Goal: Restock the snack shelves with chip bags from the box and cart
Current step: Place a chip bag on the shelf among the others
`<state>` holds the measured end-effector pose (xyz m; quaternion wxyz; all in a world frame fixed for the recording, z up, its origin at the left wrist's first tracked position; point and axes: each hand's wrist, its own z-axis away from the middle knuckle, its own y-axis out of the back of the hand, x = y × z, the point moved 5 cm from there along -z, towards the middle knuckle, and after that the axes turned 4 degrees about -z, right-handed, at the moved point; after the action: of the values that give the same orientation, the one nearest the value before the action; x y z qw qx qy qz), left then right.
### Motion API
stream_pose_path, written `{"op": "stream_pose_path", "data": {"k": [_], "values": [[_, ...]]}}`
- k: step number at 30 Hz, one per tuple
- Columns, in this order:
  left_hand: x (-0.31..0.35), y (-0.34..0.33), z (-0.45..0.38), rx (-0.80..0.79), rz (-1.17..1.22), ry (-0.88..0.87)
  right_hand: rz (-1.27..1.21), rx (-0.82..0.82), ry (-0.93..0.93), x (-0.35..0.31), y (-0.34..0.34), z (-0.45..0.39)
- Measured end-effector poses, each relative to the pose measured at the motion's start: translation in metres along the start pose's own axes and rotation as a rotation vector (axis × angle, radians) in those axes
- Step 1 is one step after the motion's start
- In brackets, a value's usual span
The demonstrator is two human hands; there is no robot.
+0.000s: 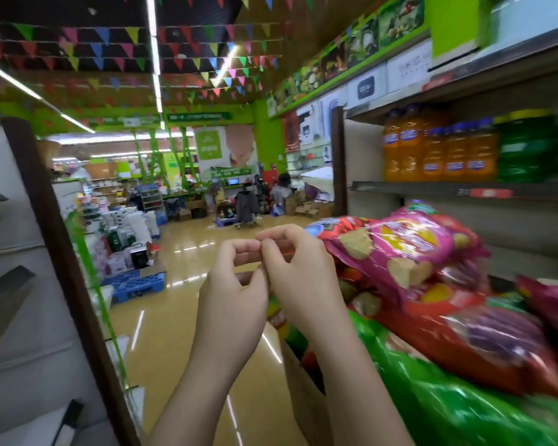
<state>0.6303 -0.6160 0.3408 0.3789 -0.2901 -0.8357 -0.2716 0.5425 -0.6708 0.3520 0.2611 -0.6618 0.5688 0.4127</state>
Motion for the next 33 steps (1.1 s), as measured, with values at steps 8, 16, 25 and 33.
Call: {"op": "stream_pose_path", "data": {"k": [8, 16, 25, 33], "values": [[0.043, -0.041, 0.049, -0.252, 0.001, 0.003, 0.184, 0.061, -0.059, -0.011, 0.091, 0.058], [0.051, -0.11, 0.029, -0.305, -0.35, 0.151, 0.27, 0.224, -0.271, 0.004, 0.174, 0.055], [0.043, -0.15, 0.026, -0.18, -0.043, 0.4, -0.413, 0.155, -0.661, 0.051, 0.186, 0.037], [0.064, -0.124, 0.068, -0.051, 0.48, 0.279, -0.589, 0.077, -0.534, 0.04, 0.191, 0.028]]}}
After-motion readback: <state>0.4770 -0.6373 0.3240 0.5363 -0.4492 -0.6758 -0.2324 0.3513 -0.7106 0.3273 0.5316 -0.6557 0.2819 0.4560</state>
